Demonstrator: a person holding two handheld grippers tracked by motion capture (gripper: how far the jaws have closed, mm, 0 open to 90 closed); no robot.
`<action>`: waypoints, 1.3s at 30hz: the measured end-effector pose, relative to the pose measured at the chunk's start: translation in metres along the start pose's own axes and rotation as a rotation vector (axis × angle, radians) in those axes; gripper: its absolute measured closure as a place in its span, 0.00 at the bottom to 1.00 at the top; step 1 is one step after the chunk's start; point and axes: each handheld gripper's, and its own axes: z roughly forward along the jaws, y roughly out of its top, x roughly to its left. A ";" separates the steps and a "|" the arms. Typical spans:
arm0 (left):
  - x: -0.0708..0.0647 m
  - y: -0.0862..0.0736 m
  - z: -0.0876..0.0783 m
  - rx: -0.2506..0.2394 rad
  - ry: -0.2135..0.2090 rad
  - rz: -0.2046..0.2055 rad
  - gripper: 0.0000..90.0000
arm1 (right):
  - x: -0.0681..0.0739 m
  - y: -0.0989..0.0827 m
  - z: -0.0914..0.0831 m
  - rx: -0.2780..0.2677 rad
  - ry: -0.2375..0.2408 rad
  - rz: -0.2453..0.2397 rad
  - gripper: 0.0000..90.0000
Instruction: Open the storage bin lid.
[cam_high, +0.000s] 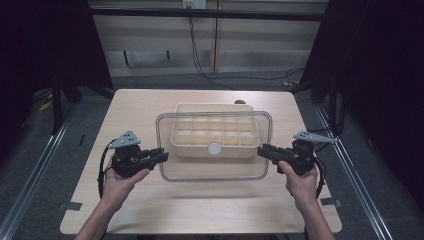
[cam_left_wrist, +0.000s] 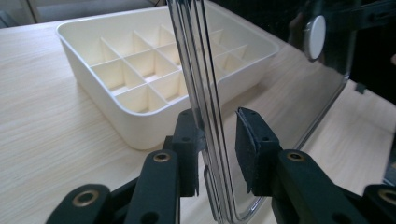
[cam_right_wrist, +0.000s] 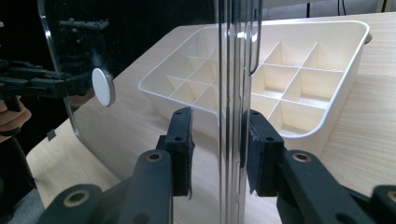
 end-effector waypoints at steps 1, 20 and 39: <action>0.000 0.000 0.000 0.000 0.000 0.000 0.78 | 0.000 0.000 0.000 0.000 0.000 0.000 0.74; -0.010 -0.016 -0.005 0.047 0.004 0.034 0.79 | 0.007 -0.019 -0.006 0.065 0.014 0.009 0.74; -0.011 -0.039 -0.002 0.104 0.008 0.013 0.78 | 0.010 -0.041 -0.004 0.098 0.016 0.023 0.74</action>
